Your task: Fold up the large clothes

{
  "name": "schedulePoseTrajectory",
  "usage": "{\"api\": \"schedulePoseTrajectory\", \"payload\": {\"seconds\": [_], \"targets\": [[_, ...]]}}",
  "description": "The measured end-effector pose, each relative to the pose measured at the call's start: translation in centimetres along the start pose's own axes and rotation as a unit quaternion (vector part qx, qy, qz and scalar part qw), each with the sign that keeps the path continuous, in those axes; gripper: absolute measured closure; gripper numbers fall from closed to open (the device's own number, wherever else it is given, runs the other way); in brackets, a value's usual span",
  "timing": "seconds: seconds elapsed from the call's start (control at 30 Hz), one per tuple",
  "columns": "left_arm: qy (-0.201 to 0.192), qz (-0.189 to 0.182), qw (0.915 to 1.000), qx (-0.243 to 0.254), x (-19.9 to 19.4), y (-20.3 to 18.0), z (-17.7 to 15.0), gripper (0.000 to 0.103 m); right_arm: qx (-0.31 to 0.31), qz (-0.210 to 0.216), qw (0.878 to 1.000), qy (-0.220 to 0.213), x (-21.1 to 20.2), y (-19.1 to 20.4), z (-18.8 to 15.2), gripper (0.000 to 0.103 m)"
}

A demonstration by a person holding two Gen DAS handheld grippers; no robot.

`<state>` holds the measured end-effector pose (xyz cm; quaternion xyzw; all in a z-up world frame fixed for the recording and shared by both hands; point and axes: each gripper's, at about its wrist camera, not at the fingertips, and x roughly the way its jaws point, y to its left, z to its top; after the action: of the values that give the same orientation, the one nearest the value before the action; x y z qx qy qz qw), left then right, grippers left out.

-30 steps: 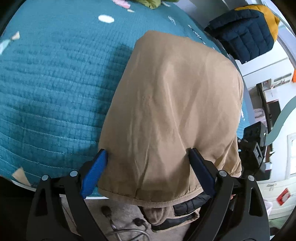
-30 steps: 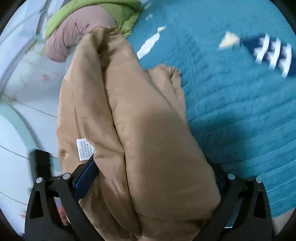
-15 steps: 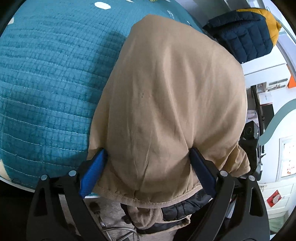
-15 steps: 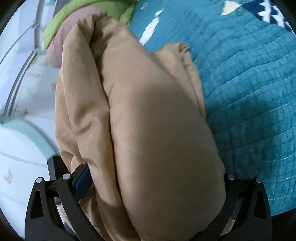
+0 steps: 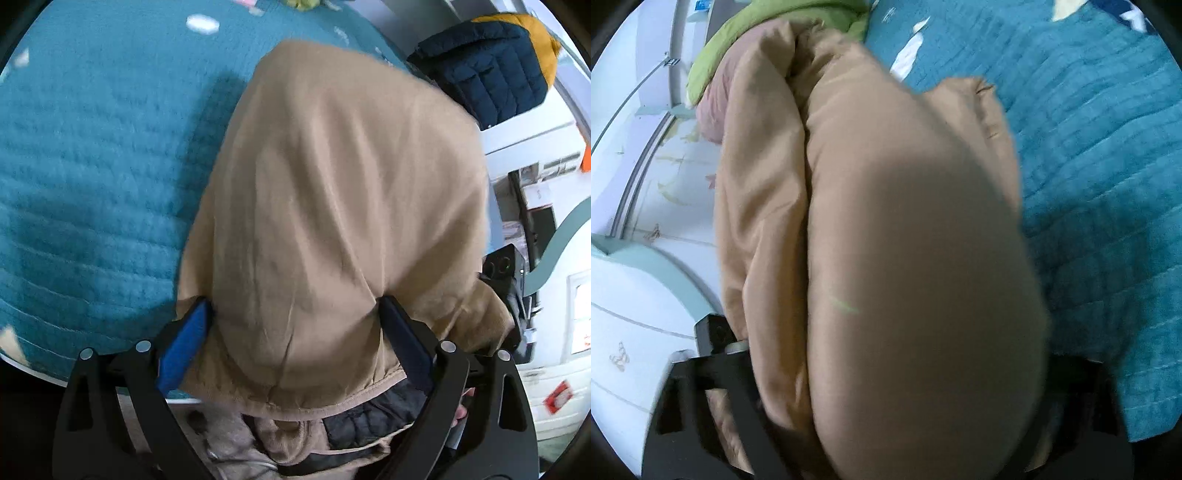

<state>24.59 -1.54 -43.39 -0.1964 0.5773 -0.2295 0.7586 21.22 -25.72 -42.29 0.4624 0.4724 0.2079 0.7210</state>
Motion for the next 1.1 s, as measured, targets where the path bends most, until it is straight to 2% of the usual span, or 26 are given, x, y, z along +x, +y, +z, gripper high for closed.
{"api": "schedulePoseTrajectory", "payload": {"seconds": [0.07,0.13,0.2,0.27,0.47,0.5,0.53,0.57,0.6,0.7,0.73,0.93,1.1], "targets": [[-0.028,0.003,0.9996,0.001,-1.4,-0.1,0.1,0.011,0.002,0.007,1.000,-0.011,-0.5,-0.1,0.0,0.048],[-0.037,0.005,0.9992,-0.010,-2.0,0.4,0.5,0.011,0.003,0.009,1.000,-0.011,-0.5,-0.2,0.1,0.050],[-0.017,0.008,0.9995,-0.025,-1.3,1.3,1.0,0.009,0.012,0.019,1.000,-0.011,-0.4,-0.4,0.3,0.050],[0.004,-0.007,0.9992,-0.040,-0.2,1.8,1.0,0.005,0.023,0.027,0.999,-0.010,-0.3,-1.0,-0.3,0.050],[0.018,-0.037,0.9978,-0.052,1.3,1.2,1.8,0.006,0.068,0.071,0.995,-0.008,-1.6,-3.9,-0.1,0.050],[0.020,-0.055,0.9971,-0.048,1.4,0.9,2.1,0.019,0.077,0.090,0.993,-0.002,-1.7,-4.1,-0.1,0.050],[0.019,-0.067,0.9967,-0.042,1.4,0.5,2.1,0.024,0.079,0.098,0.992,-0.003,-1.8,-4.0,-0.2,0.050],[0.010,-0.054,0.9982,-0.024,0.9,-0.3,2.1,0.027,0.079,0.106,0.991,-0.003,-1.9,-3.7,-0.2,0.050],[0.005,-0.048,0.9987,-0.014,0.6,-0.7,2.2,0.035,0.080,0.117,0.990,-0.005,-2.0,-3.5,-0.3,0.050],[-0.011,-0.052,0.9985,-0.010,-1.2,-0.6,2.6,0.056,0.078,0.137,0.987,-0.009,-2.0,-2.5,-0.7,0.051],[-0.019,-0.052,0.9984,-0.005,-2.1,-0.4,2.6,0.059,0.072,0.147,0.986,-0.009,-1.8,-1.6,-0.7,0.051],[-0.075,-0.043,0.9963,0.006,-8.5,1.5,3.5,0.061,0.023,0.181,0.983,0.009,1.9,4.4,-0.5,0.051],[-0.134,-0.026,0.9906,0.007,-16.6,4.8,4.9,0.061,-0.027,0.215,0.975,0.041,7.0,11.5,0.2,0.051]]}}
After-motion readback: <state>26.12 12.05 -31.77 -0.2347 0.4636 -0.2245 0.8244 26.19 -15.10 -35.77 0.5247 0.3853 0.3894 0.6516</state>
